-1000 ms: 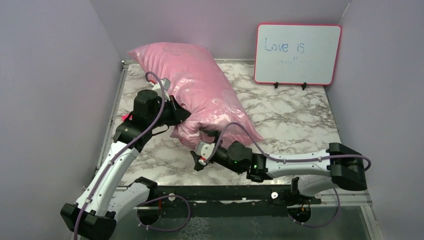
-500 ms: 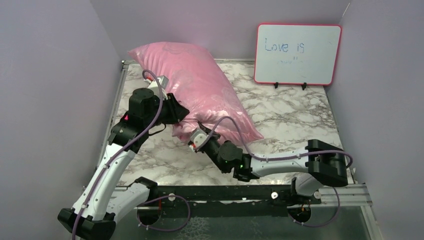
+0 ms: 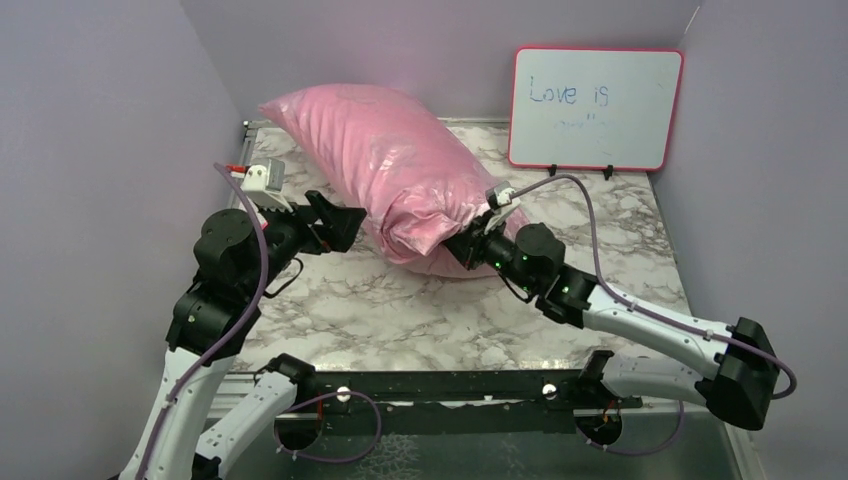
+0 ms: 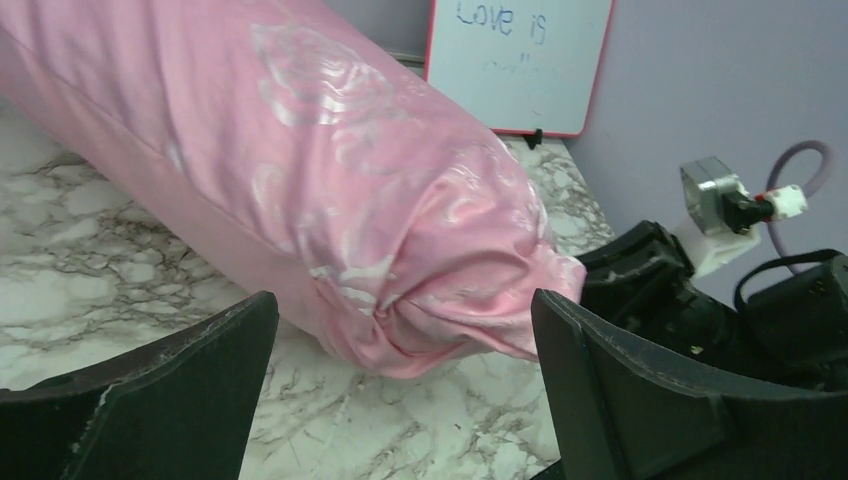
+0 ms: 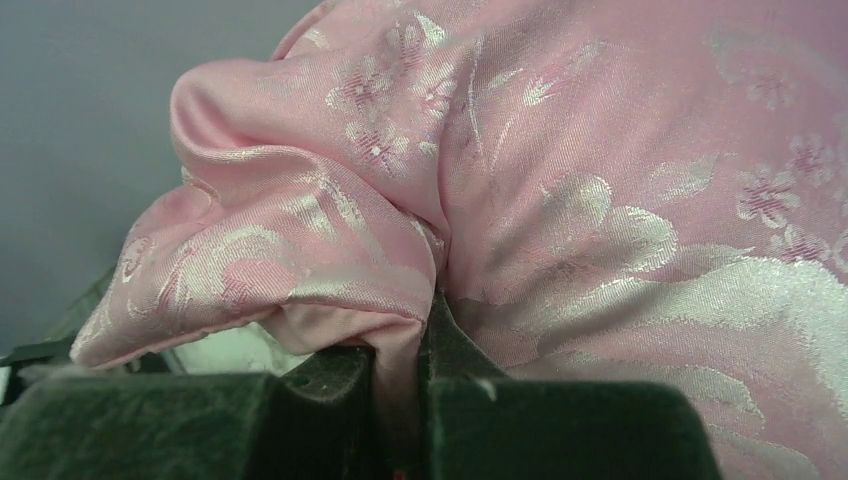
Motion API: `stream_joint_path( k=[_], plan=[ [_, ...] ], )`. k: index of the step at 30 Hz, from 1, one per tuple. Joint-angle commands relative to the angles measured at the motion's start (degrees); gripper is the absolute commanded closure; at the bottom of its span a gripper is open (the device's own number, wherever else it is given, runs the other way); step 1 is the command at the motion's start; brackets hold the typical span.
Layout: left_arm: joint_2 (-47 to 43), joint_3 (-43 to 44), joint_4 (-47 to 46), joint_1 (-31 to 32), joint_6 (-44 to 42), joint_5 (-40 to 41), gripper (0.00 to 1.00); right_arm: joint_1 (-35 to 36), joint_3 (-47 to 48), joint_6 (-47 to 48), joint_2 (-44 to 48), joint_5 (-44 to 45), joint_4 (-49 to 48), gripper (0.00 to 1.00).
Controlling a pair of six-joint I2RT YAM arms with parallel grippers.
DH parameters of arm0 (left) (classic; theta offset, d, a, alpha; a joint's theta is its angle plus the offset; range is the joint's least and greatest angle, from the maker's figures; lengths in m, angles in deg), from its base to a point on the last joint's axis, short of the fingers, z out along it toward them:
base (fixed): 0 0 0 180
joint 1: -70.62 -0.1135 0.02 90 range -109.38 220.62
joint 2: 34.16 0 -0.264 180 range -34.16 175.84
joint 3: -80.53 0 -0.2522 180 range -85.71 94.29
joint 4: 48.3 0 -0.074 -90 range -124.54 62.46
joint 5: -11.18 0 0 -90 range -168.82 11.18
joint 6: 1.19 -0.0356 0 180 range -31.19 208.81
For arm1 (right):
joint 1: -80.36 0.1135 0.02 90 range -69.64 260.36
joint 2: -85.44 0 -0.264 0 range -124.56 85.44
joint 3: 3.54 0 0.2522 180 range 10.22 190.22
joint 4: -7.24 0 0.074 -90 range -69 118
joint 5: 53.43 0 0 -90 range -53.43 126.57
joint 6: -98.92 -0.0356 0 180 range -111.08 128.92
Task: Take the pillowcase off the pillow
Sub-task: Turn over the pillow at the center of the board.
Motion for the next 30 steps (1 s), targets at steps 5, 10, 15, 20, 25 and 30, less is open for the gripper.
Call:
stream_joint_path(
  k=[5, 10, 15, 20, 25, 30],
  plan=[
    [2.35, -11.78, -5.87, 0.18, 5.56, 0.72, 0.01, -1.02, -2.46, -15.47, 8.61, -14.63, -0.26, 0.99],
    [2.51, -24.91, -24.25, 0.18, 14.49, -5.44, 0.01, -1.02, -4.07, -16.73, 11.14, -12.84, 1.53, 0.99],
    [5.26, -34.82, -44.68, 0.2, 22.41, -13.3, 0.03, -1.02, -3.54, -16.24, 11.26, -13.51, 3.95, 0.99],
    [7.91, -31.96, -41.74, 0.18, 17.31, -13.25, 0.64, -1.02, -1.99, -14.43, 11.54, -12.79, 7.54, 0.99],
    [6.95, -22.08, -30.95, 0.18, 8.08, -8.64, 1.0, -1.02, -0.85, -13.31, 12.76, -10.08, 10.48, 0.99],
    [7.89, -10.77, -22.1, 0.18, 2.33, -9.39, 1.0, -1.02, 0.59, -14.24, 14.16, -5.73, 12.58, 0.99]
  ],
)
